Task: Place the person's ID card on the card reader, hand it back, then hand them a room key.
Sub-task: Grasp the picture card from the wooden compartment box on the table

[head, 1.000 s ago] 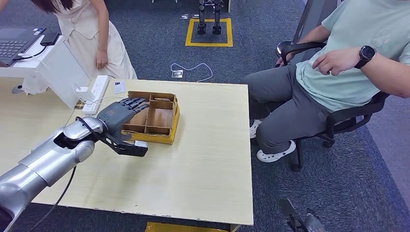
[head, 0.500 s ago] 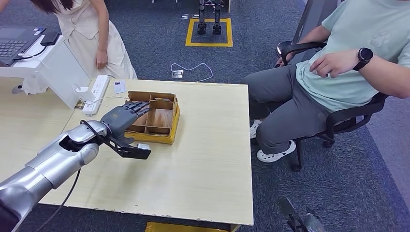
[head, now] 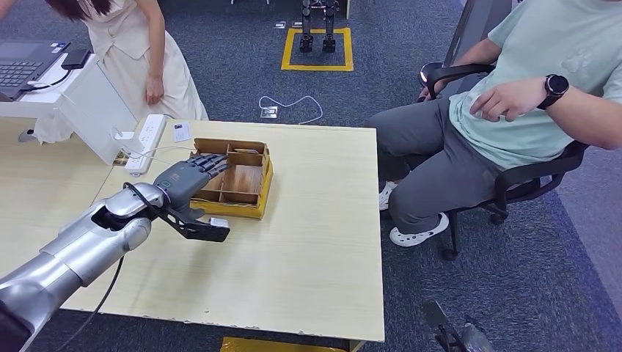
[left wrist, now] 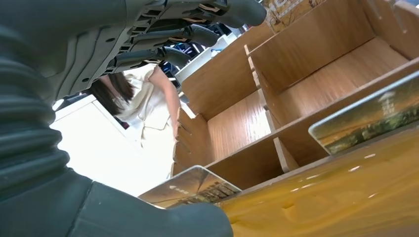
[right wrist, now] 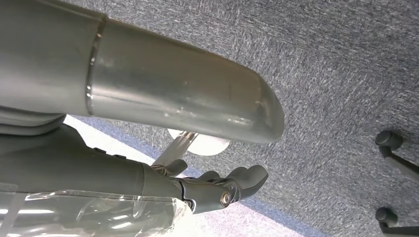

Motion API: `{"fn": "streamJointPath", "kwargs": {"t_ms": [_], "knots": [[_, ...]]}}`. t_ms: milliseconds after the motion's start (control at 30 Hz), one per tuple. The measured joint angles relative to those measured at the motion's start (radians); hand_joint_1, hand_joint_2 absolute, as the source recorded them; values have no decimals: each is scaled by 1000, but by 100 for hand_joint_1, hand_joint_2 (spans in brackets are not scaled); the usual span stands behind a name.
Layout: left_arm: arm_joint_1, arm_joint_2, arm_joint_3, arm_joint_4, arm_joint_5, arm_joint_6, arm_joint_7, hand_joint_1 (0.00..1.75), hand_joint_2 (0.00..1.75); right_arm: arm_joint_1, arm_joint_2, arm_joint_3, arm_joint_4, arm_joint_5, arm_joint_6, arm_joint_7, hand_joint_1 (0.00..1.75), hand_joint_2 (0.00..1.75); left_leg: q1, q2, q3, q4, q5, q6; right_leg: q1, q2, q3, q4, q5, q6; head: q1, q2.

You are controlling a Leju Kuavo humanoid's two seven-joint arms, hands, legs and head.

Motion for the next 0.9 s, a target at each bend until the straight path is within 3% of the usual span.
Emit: {"fn": "streamJointPath", "kwargs": {"t_ms": [233,533,900], "knots": [[6,-39,27,58,-85,60,74,0,175,0,0,-1,0,-1,0,3,0,0,0,0,0,0,0,0,0,0,0,0,0,0,0,0],[13,-77,72,110,-155,60,121,0,175,0,0,-3,0,-2,-2,4,0,0,0,0,0,0,0,0,0,0,0,0,0,0,0,0],[17,-101,102,147,-174,61,127,0,175,1,0,-7,0,-3,-3,6,0,0,0,0,0,0,0,0,0,0,0,0,0,0,0,0]]}}
